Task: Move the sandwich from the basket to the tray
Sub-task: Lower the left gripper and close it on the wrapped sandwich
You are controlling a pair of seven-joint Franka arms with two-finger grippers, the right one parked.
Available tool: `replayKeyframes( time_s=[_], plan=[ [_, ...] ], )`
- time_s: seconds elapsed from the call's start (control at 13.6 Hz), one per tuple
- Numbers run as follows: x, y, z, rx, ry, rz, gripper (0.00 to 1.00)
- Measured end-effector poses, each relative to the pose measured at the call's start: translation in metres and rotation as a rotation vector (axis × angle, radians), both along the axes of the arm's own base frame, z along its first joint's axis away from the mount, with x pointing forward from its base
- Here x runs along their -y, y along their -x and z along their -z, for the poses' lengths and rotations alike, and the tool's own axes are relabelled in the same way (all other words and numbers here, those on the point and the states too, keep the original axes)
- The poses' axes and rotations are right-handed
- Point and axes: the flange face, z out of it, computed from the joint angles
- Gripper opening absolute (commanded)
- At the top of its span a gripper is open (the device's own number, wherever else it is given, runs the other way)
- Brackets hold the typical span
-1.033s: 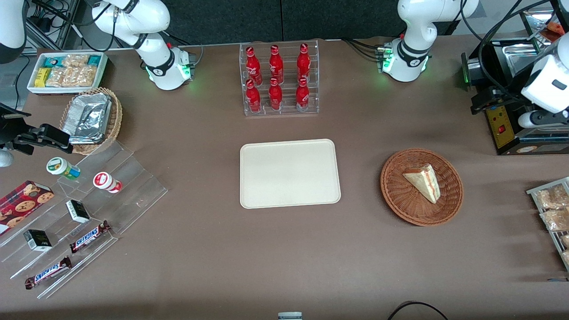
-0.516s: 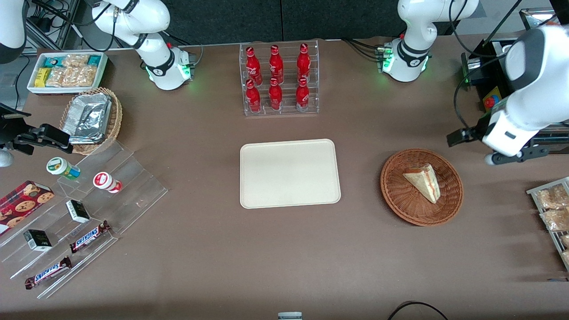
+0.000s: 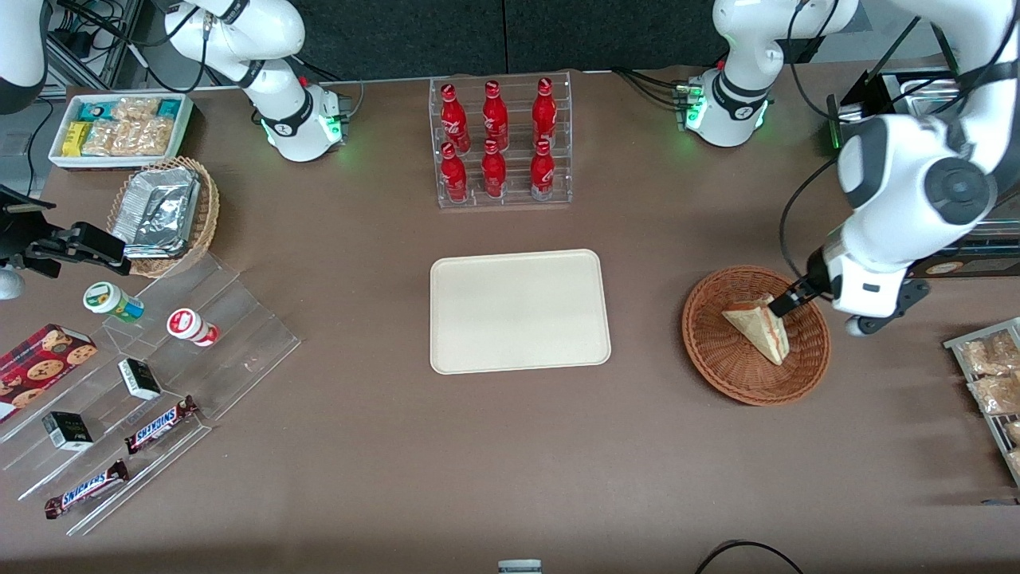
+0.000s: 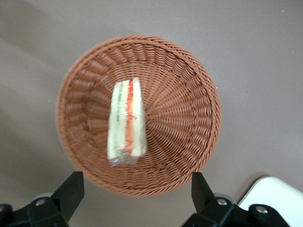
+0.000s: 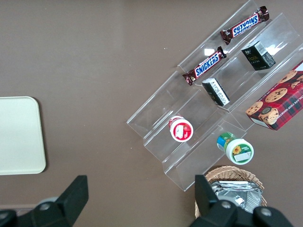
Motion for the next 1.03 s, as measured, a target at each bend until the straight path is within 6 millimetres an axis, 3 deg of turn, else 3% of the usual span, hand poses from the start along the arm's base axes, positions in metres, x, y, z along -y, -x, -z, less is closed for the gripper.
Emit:
replayKeyframes(
  time_s=[0.44,0.81,0.96,1.03],
  plan=[
    [-0.004,0.008,0.07,-0.031,-0.034,-0.006,1.0],
    [-0.009,0.013,0.109,-0.033,-0.055,-0.014,1.0],
    [-0.018,0.013,0.122,-0.028,-0.05,-0.03,0.83],
    [-0.02,0.012,0.127,-0.027,-0.048,-0.034,0.62]
  ],
)
